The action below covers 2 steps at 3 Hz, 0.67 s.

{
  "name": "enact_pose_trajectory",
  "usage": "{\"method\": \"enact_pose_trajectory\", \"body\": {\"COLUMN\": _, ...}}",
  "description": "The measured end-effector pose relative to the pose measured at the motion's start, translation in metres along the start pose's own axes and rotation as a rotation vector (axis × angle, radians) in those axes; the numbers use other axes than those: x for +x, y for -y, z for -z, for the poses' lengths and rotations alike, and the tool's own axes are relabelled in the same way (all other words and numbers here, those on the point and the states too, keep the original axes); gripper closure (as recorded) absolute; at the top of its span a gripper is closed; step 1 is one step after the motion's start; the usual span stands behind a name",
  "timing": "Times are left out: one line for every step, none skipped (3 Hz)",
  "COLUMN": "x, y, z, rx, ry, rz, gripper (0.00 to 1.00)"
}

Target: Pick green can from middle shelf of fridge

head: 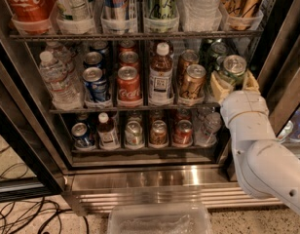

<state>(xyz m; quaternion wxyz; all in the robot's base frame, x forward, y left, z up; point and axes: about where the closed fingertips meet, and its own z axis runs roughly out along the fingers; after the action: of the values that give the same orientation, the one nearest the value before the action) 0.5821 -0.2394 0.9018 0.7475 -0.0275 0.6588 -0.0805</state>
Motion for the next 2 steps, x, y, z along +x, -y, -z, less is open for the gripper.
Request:
{"method": "enact_pose_trajectory", "body": {"x": 0.008, "y": 0.019, "z": 0.034, "rx": 0.011, "ry": -0.065, "rz": 0.069, "gripper": 1.00}}
{"method": "enact_pose_trajectory", "body": {"x": 0.029, "y": 0.037, "z": 0.080, "rx": -0.015, "ry": -0.194, "rz": 0.156, "gripper": 1.00}}
